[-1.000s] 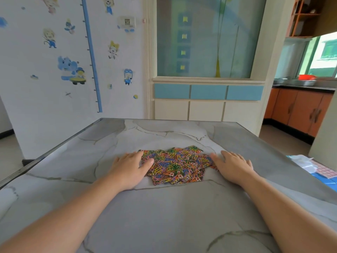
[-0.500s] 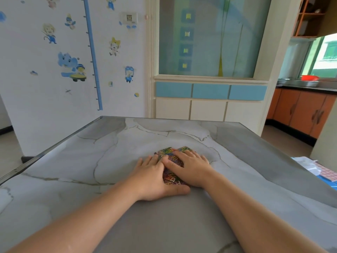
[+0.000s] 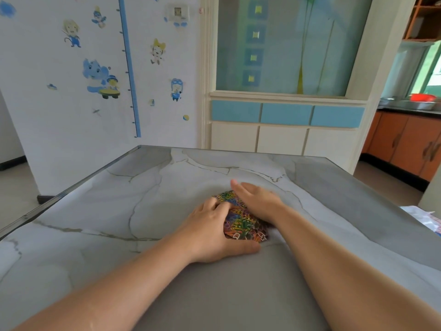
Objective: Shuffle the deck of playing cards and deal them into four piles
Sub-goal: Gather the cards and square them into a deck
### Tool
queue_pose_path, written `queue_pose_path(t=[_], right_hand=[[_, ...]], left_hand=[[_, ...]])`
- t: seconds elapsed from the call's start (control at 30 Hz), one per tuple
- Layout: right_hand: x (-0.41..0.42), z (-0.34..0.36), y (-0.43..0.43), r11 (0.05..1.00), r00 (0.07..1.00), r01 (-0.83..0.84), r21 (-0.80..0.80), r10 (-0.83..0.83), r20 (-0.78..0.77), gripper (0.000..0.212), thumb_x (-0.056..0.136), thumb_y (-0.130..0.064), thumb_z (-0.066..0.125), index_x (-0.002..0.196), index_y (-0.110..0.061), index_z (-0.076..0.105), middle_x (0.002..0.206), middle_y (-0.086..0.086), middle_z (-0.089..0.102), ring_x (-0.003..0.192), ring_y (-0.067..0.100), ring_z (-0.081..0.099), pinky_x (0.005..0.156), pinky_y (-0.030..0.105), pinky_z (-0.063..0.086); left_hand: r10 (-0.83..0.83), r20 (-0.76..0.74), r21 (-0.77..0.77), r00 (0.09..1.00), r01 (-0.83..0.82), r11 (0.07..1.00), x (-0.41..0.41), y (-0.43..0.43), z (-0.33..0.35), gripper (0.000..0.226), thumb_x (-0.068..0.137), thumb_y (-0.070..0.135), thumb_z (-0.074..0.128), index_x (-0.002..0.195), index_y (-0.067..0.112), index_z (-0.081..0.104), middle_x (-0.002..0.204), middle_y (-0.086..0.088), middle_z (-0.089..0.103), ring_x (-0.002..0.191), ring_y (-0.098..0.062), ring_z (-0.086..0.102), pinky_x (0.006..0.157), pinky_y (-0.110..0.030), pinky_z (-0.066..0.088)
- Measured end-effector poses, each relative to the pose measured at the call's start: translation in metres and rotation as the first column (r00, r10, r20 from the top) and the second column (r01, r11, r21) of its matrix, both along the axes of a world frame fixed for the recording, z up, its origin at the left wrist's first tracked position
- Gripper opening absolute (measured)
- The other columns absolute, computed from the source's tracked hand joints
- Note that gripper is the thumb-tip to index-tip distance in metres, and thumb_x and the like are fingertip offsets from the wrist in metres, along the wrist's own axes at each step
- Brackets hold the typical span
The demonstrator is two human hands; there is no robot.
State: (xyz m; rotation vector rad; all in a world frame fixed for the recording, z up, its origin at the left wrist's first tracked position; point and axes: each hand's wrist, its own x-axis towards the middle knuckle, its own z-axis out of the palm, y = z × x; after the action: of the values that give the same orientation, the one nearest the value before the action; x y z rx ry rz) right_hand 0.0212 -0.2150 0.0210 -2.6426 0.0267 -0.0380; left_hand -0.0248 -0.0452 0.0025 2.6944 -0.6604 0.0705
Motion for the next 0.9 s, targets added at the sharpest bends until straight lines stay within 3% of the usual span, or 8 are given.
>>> queue_pose_path(t=[0.13, 0.3, 0.43, 0.5, 0.57, 0.7, 0.8, 0.9], right_hand=[[-0.015, -0.004, 0.021, 0.932, 0.978, -0.205, 0.300, 0.210, 0.016, 0.060, 0.077, -0.084, 0.036, 0.107, -0.046, 0.070, 0.110, -0.013, 0.074, 0.109, 0.010, 0.064, 0.105, 0.039, 0.042], [-0.028, -0.012, 0.012, 0.724, 0.931, -0.306, 0.618, 0.092, 0.353, 0.038, 0.083, -0.049, 0.061, 0.083, -0.015, 0.076, 0.083, 0.001, 0.077, 0.085, 0.018, 0.071, 0.082, 0.034, 0.054], [-0.028, -0.013, 0.008, 0.850, 0.900, -0.164, 0.501, -0.078, 0.428, 0.034, 0.087, -0.057, 0.050, 0.071, -0.031, 0.066, 0.053, -0.017, 0.057, 0.057, -0.002, 0.053, 0.055, 0.017, 0.040], [-0.027, -0.008, -0.002, 0.921, 0.930, -0.002, 0.389, -0.141, 0.338, 0.044, 0.088, -0.069, 0.036, 0.067, -0.036, 0.056, 0.056, -0.014, 0.053, 0.068, 0.005, 0.054, 0.063, 0.026, 0.041], [-0.028, -0.004, -0.008, 0.967, 0.969, 0.115, 0.226, -0.159, 0.190, 0.055, 0.090, -0.074, 0.021, 0.081, -0.033, 0.057, 0.074, -0.014, 0.060, 0.092, 0.020, 0.057, 0.093, 0.041, 0.043], [-0.032, -0.005, 0.008, 0.989, 0.992, -0.097, -0.112, 0.106, 0.074, 0.073, 0.090, -0.074, 0.014, 0.130, -0.034, 0.059, 0.138, 0.001, 0.059, 0.134, 0.024, 0.045, 0.115, 0.051, 0.024], [-0.042, -0.003, 0.027, 0.949, 0.964, -0.267, 0.167, 0.264, 0.038, 0.069, 0.077, -0.081, 0.031, 0.113, -0.034, 0.067, 0.116, -0.004, 0.070, 0.112, 0.017, 0.061, 0.103, 0.042, 0.043], [-0.038, 0.002, 0.022, 0.863, 0.971, -0.237, 0.446, 0.196, 0.136, 0.035, 0.086, -0.054, 0.058, 0.092, -0.023, 0.075, 0.088, -0.006, 0.076, 0.087, 0.006, 0.067, 0.083, 0.030, 0.053]], left_hand=[[0.023, 0.050, -0.027, 0.998, -0.022, 0.999, -0.002, -0.003, -0.001, 0.124, 0.044, 0.099, 0.043, 0.148, 0.034, 0.022, 0.143, 0.003, 0.037, 0.134, -0.019, 0.032, 0.115, -0.042, 0.024], [0.038, 0.040, -0.012, 0.999, -0.037, 0.999, 0.001, -0.003, -0.002, 0.129, 0.038, 0.104, 0.035, 0.149, 0.040, 0.017, 0.154, 0.004, 0.032, 0.145, -0.020, 0.021, 0.118, -0.049, 0.014], [0.022, 0.089, 0.002, 0.996, -0.022, 1.000, 0.003, 0.001, -0.003, 0.119, 0.041, 0.105, 0.032, 0.142, 0.041, 0.031, 0.146, 0.012, 0.042, 0.133, -0.014, 0.035, 0.107, -0.037, 0.026], [0.033, 0.071, 0.001, 0.997, -0.033, 0.999, 0.003, 0.002, -0.003, 0.122, 0.041, 0.105, 0.032, 0.144, 0.039, 0.031, 0.151, 0.010, 0.038, 0.137, -0.016, 0.032, 0.109, -0.036, 0.024], [0.043, 0.059, 0.009, 0.997, -0.043, 0.999, 0.003, 0.003, -0.003, 0.123, 0.041, 0.105, 0.031, 0.146, 0.041, 0.029, 0.154, 0.007, 0.033, 0.140, -0.019, 0.027, 0.113, -0.038, 0.021], [0.066, 0.002, 0.044, 0.998, -0.066, 0.997, 0.002, 0.000, -0.001, 0.125, 0.038, 0.106, 0.031, 0.148, 0.047, 0.021, 0.163, 0.001, 0.015, 0.150, -0.025, 0.004, 0.119, -0.052, 0.001], [0.081, 0.009, 0.015, 0.997, -0.081, 0.997, 0.004, 0.000, 0.000, 0.133, 0.039, 0.102, 0.041, 0.152, 0.039, 0.013, 0.159, 0.007, 0.026, 0.148, -0.022, 0.016, 0.119, -0.045, 0.013], [0.090, -0.002, -0.021, 0.996, -0.090, 0.996, 0.005, 0.006, 0.000, 0.143, 0.036, 0.103, 0.041, 0.155, 0.030, 0.006, 0.160, 0.007, 0.025, 0.146, -0.018, 0.021, 0.118, -0.038, 0.020]])
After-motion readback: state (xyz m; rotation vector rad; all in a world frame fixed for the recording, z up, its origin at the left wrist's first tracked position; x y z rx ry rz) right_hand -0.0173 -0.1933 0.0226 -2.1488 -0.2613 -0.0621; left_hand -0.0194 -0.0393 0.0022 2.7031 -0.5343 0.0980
